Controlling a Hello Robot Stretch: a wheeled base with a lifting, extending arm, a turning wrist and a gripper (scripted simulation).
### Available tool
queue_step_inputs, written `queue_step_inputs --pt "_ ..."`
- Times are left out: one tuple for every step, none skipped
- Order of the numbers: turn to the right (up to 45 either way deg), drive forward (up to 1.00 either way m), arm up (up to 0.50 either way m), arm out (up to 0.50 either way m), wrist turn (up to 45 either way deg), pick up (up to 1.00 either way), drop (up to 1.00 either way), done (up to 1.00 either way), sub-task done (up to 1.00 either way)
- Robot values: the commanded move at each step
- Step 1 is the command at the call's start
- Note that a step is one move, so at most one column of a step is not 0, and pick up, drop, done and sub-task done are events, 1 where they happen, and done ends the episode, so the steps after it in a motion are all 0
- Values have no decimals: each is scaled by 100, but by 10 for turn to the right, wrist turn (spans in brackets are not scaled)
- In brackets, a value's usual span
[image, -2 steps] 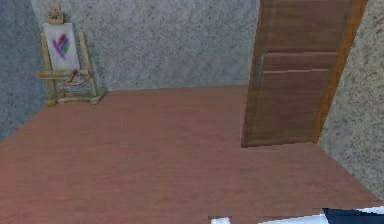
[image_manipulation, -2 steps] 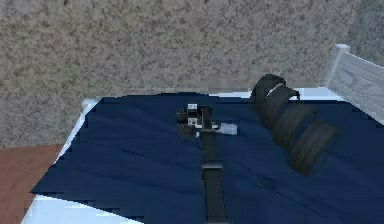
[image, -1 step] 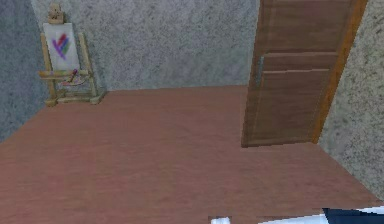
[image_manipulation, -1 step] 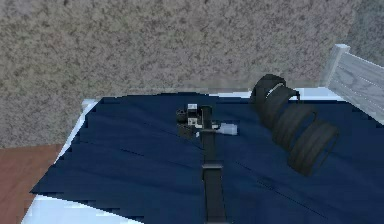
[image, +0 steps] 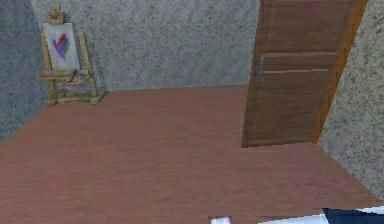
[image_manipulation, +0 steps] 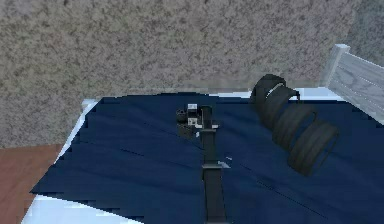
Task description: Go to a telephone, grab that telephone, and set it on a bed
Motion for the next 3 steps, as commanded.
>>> queue_step_inputs --pt "0 0 10 0 0 0 0 0 0" --pt "0 0 0 -8 0 0 0 0 0" --pt "0 0 0 0 0 0 0 100 0"
